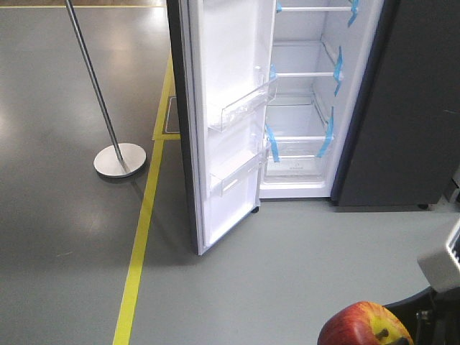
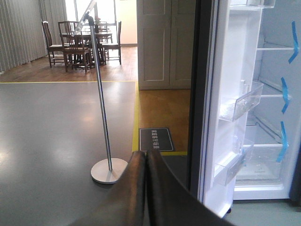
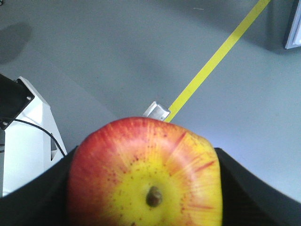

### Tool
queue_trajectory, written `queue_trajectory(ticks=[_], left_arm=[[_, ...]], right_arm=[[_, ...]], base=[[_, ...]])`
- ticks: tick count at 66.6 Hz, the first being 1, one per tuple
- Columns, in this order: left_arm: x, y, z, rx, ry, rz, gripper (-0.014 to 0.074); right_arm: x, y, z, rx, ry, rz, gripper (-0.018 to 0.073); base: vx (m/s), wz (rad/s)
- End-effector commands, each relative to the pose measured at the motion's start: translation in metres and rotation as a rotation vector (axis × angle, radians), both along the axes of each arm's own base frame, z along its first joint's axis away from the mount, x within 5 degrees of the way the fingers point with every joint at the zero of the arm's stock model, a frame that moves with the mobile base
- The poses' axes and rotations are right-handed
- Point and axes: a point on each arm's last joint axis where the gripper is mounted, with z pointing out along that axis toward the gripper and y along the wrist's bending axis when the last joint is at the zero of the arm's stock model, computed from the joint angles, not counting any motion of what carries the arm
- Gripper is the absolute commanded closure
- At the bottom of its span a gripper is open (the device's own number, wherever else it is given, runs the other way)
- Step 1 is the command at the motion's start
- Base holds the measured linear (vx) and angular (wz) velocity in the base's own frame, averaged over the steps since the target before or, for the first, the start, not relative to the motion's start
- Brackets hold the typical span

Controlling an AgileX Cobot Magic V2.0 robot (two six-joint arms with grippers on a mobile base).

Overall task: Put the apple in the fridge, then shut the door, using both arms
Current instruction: 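Drive the base forward toward the open refrigerator door, then approach the refrigerator door bins and stop in front of them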

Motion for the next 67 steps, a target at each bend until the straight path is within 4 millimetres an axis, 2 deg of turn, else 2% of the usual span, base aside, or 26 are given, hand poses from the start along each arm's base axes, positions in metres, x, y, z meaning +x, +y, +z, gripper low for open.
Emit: queue_trajectory(ticks=[1,67], left_arm=[[-0.0006,0.0002,0.0033,-0.003,-0.073,0.004,0.0603],[-0.0006,0.0002,0.0033,-0.003,-0.073,0.004,0.0603]], right_arm=[[0.0018,0.0022,0.0132,0.065,-0.052,-0.018,0.0224],[0.0018,0.0022,0.0132,0.065,-0.052,-0.018,0.0224]], base=[[0.22,0.01],[0.19,0.02]])
